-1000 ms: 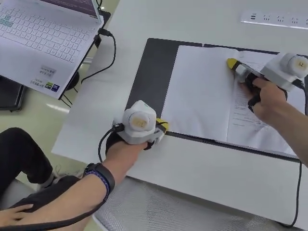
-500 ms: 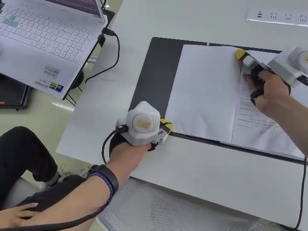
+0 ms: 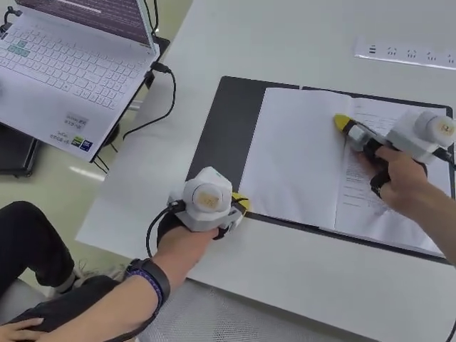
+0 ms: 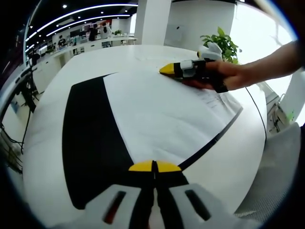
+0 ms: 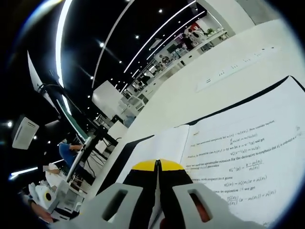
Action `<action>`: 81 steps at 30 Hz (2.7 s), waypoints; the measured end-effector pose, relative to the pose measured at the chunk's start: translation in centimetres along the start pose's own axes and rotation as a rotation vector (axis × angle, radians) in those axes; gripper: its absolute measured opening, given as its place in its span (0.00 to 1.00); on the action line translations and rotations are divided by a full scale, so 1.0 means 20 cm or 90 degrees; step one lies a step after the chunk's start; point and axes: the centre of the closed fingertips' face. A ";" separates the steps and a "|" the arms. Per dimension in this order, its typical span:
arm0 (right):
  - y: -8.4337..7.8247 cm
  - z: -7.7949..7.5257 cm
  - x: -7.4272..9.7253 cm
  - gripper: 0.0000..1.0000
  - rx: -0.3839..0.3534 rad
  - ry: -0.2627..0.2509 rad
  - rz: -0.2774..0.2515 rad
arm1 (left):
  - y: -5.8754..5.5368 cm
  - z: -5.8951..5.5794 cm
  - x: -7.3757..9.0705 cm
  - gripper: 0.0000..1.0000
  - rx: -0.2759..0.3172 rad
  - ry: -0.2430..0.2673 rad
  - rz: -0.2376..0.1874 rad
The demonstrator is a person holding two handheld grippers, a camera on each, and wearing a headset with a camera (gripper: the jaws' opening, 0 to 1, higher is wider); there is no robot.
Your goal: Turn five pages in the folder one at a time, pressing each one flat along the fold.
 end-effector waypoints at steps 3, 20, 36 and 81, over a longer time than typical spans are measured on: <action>-0.05 0.06 0.05 0.00 0.016 0.018 0.015 | 0.00 0.00 0.00 0.00 0.001 0.001 -0.001; -0.26 0.25 0.23 0.00 0.004 0.066 0.054 | 0.00 0.00 -0.01 0.00 0.011 0.011 0.002; -0.46 0.39 0.38 0.00 0.022 0.105 0.124 | 0.00 0.00 0.00 0.00 0.009 0.008 -0.004; -0.60 0.49 0.62 0.09 0.018 0.086 0.159 | 0.01 0.00 0.02 0.04 0.068 -0.015 0.013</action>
Point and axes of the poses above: the centre of the closed fingertips' face, and the gripper's own axes: x roughly backward along the fingers, z roughly to its left, y roughly out of its top, and after that the axes turned 12 degrees about y, right-handed
